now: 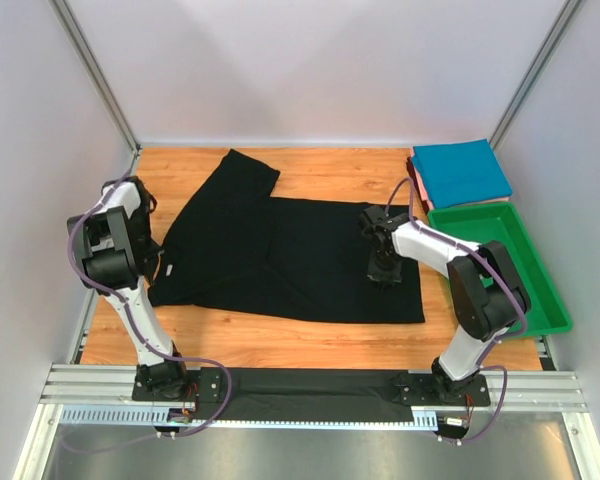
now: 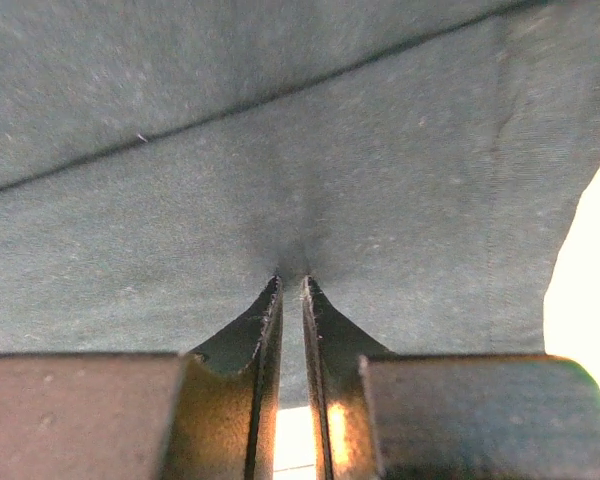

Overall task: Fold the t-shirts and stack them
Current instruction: Fold the tshirt

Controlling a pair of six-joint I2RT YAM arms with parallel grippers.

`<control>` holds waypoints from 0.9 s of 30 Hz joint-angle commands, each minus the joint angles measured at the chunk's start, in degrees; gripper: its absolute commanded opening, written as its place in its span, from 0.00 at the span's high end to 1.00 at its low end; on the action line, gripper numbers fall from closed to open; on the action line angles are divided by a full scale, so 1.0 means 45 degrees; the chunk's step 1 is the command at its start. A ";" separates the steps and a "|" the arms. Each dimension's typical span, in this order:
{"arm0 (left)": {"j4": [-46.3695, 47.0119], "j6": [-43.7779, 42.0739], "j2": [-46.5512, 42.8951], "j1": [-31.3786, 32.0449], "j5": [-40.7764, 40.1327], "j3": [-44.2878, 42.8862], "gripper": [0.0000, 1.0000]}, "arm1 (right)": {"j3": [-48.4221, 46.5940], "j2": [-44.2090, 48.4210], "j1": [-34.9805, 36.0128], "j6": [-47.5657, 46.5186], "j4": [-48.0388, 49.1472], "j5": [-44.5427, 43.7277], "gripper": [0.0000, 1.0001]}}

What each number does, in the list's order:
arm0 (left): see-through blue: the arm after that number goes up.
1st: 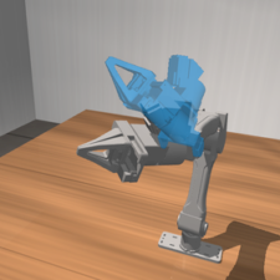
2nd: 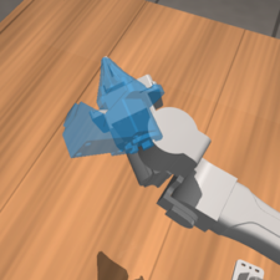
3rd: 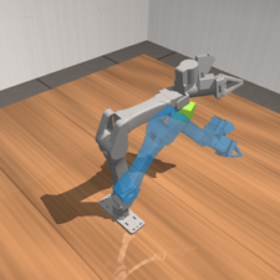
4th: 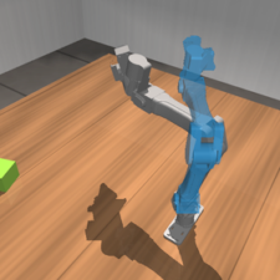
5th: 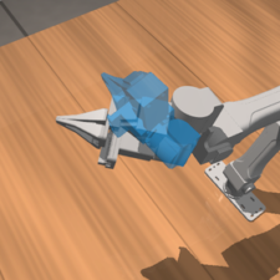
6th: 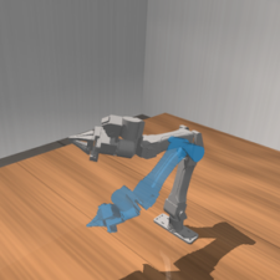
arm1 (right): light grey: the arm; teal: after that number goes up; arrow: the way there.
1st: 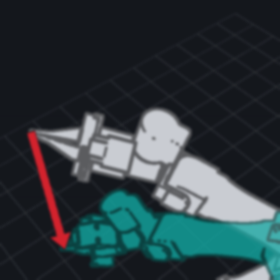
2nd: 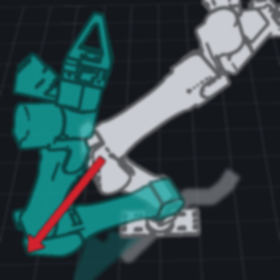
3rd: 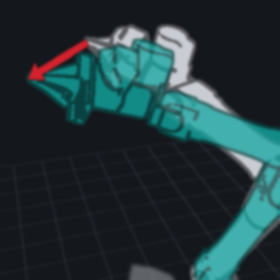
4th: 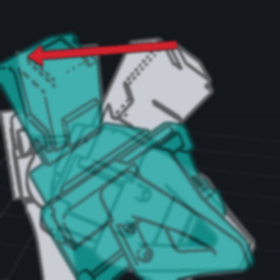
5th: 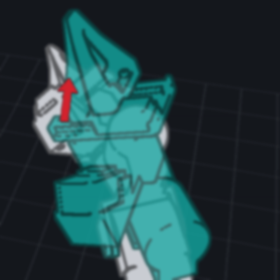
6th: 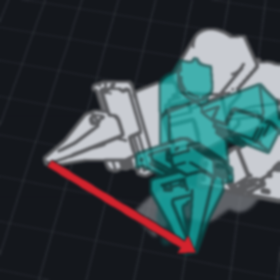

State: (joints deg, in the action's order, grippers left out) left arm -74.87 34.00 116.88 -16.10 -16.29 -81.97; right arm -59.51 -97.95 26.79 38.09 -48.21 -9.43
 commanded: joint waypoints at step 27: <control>0.2283 -0.1598 0.0647 0.1331 0.3817 -0.2017 0.88 | -0.7558 -0.4638 -0.2611 0.5247 -0.6768 -0.2591 0.67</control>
State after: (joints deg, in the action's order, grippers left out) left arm -64.40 26.68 119.79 -9.85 2.11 -87.88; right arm -91.85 -117.21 16.10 58.57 -75.94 -18.48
